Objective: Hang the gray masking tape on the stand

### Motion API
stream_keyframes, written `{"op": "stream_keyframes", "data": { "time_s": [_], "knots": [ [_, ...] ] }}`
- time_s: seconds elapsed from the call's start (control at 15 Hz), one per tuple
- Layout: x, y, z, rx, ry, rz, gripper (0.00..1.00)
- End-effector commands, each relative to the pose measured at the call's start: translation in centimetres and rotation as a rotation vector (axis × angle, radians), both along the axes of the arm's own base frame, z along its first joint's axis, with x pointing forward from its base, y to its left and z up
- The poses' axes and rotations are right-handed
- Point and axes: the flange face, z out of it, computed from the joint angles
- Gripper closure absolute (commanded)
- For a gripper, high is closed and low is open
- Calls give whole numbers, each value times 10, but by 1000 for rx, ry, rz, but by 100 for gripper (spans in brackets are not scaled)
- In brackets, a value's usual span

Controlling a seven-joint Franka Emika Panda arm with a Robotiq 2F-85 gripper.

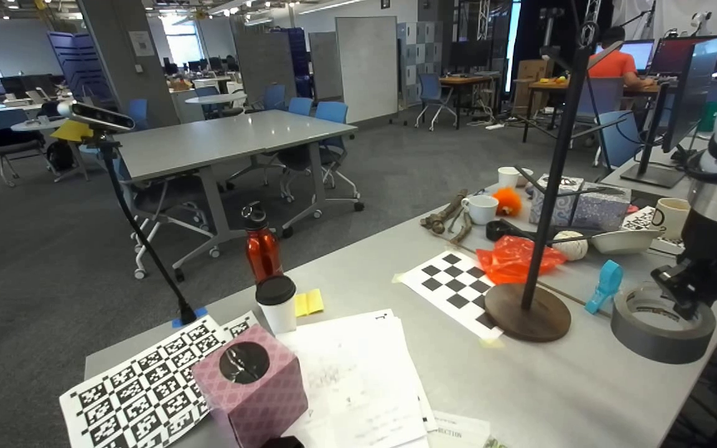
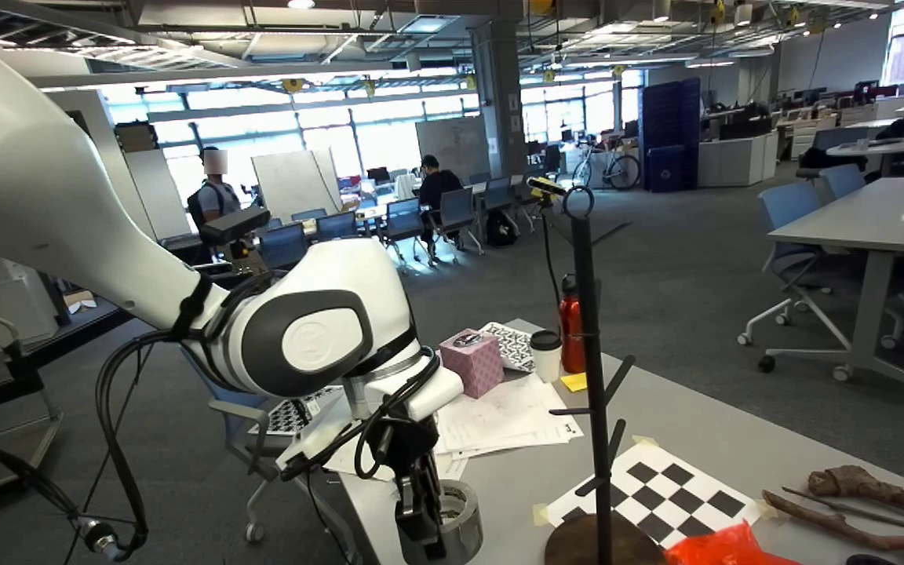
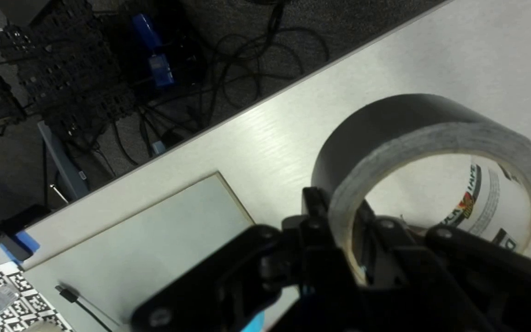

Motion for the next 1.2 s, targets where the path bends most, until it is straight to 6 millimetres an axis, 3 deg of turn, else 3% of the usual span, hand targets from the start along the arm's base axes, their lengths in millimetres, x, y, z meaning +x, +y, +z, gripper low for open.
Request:
{"op": "stream_keyframes", "data": {
  "time_s": [0.0,0.13,0.2,0.67,1.13],
  "knots": [
    [0,0,0,0,2,1,84],
    [0,1,0,0,2,2,84],
    [0,0,0,0,2,2,96],
    [-4,-29,11,-19,-26,-62,96],
    [-14,-60,41,-15,-95,-146,96]
  ]
}}
